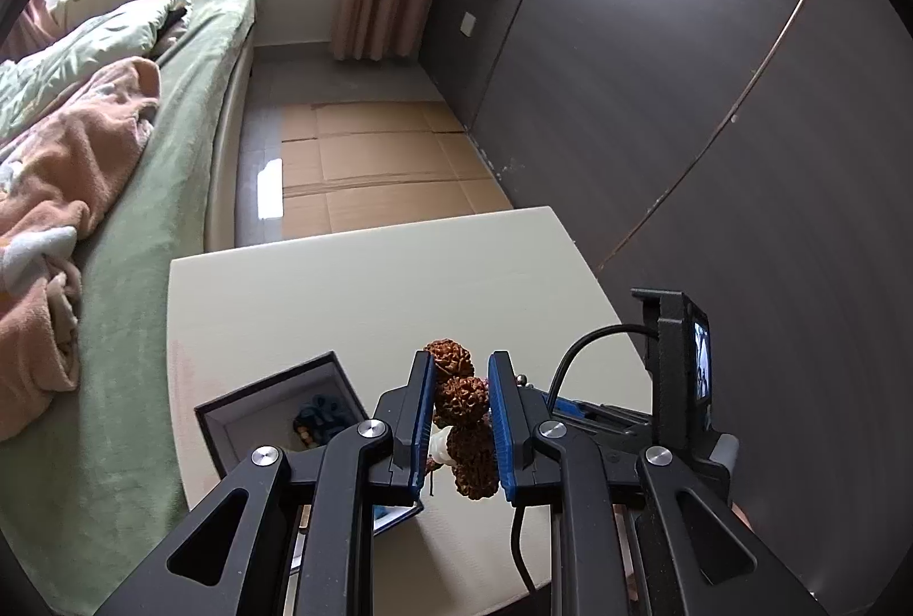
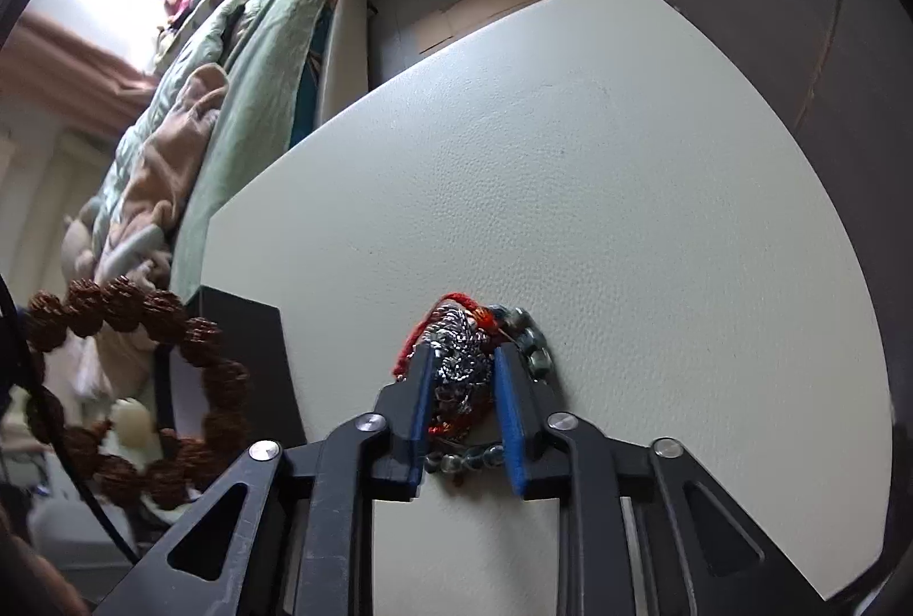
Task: Organize jewelry
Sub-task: 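Lift the rudraksha bracelet with the left tool while the right tool lifts the silver bracelet toward the box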
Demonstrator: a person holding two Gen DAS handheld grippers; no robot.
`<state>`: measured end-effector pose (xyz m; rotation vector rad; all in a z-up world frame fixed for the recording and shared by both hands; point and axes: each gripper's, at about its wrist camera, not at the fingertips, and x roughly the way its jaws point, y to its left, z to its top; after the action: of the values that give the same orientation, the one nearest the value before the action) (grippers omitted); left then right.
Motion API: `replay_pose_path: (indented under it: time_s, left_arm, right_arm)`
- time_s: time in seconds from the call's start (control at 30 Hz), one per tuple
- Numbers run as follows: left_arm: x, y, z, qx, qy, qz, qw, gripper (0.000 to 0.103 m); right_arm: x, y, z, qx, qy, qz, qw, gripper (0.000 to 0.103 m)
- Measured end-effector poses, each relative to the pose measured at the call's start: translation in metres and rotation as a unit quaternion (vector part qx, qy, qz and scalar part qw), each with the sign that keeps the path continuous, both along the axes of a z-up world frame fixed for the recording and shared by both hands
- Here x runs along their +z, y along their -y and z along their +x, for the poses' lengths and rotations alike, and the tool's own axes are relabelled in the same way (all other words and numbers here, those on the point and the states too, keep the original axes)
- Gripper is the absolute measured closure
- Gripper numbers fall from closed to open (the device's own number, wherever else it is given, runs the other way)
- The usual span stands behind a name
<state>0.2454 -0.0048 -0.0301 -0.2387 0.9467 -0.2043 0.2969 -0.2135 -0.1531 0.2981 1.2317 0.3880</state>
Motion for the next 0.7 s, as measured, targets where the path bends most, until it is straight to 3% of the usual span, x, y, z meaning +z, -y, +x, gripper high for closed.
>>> replay_pose_path:
  time_s: [0.2, 0.23, 0.7]
  left_arm:
    - [-0.001, -0.009, -0.002, 0.010, -0.002, -0.002, 1.0000, 0.083]
    - [-0.001, -0.010, -0.002, 0.011, -0.001, -0.004, 0.9999, 0.083]
    - [0.009, -0.038, -0.019, 0.027, 0.009, -0.016, 0.9995, 0.083]
  right_arm:
    - [0.004, -0.004, 0.000, 0.012, 0.012, -0.020, 1.000, 0.089]
    - [0.005, -0.004, -0.001, 0.012, 0.015, -0.024, 1.000, 0.097]
    - [0.072, 0.014, -0.029, 0.008, 0.107, 0.049, 0.993, 0.097]
